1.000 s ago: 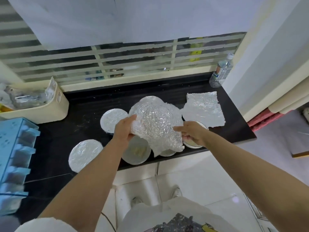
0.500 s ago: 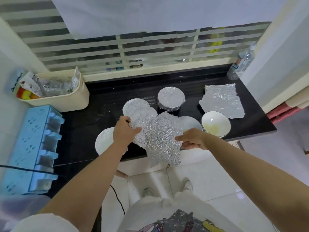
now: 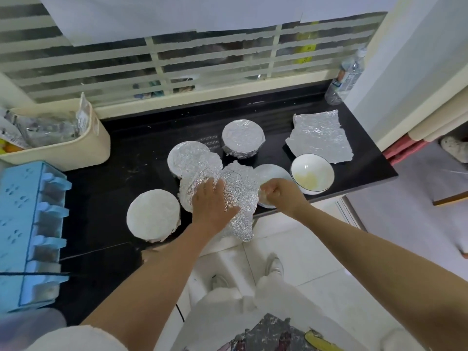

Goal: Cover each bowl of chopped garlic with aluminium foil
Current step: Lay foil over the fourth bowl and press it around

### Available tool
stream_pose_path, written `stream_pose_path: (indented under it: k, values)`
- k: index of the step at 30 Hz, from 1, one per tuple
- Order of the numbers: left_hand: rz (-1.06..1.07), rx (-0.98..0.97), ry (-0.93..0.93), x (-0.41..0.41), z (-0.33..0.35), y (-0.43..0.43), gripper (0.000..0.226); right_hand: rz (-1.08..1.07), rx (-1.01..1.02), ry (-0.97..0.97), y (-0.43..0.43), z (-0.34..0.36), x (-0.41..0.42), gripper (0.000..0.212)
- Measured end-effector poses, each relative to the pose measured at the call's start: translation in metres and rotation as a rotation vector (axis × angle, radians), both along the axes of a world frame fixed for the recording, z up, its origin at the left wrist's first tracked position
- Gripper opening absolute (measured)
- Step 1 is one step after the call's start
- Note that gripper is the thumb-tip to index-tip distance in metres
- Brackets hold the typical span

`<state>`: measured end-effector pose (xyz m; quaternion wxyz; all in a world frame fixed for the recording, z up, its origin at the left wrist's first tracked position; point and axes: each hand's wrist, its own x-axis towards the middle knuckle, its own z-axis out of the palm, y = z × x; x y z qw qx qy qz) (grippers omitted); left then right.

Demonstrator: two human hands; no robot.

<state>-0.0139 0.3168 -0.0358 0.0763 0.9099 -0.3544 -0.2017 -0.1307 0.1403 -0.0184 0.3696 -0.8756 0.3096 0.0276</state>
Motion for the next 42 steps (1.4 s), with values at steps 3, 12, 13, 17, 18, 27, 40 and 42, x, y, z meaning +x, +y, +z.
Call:
stream_pose_path:
  k: [3,12,13,17,18,27,40,42]
  values:
    - [-0.012,0.033,-0.023,0.001,0.002,0.000,0.098,0.131,-0.234,0.014,-0.010,-0.005,0.000,0.068]
    - [0.033,0.086,0.012,0.002,0.003,-0.004,0.115,0.503,-0.427,0.399,-0.023,-0.017,0.030,0.142]
    - [0.039,0.089,0.015,0.002,0.002,-0.004,0.116,0.508,-0.433,0.402,-0.024,-0.018,0.031,0.141]
    - [0.057,0.094,0.032,0.000,0.002,-0.006,0.117,0.492,-0.448,0.364,-0.028,-0.020,0.031,0.136]
    - [0.056,0.101,0.039,-0.001,0.002,-0.006,0.117,0.496,-0.452,0.358,-0.030,-0.020,0.030,0.136]
    - [0.050,0.115,0.082,-0.002,0.000,-0.010,0.126,0.522,-0.451,0.362,-0.047,-0.013,0.021,0.134]
    - [0.045,0.136,0.072,-0.003,0.000,-0.017,0.132,0.486,-0.489,0.399,-0.067,-0.021,0.006,0.124]
    - [0.041,0.132,0.072,-0.003,0.001,-0.018,0.132,0.447,-0.453,0.392,-0.071,-0.021,0.002,0.120]
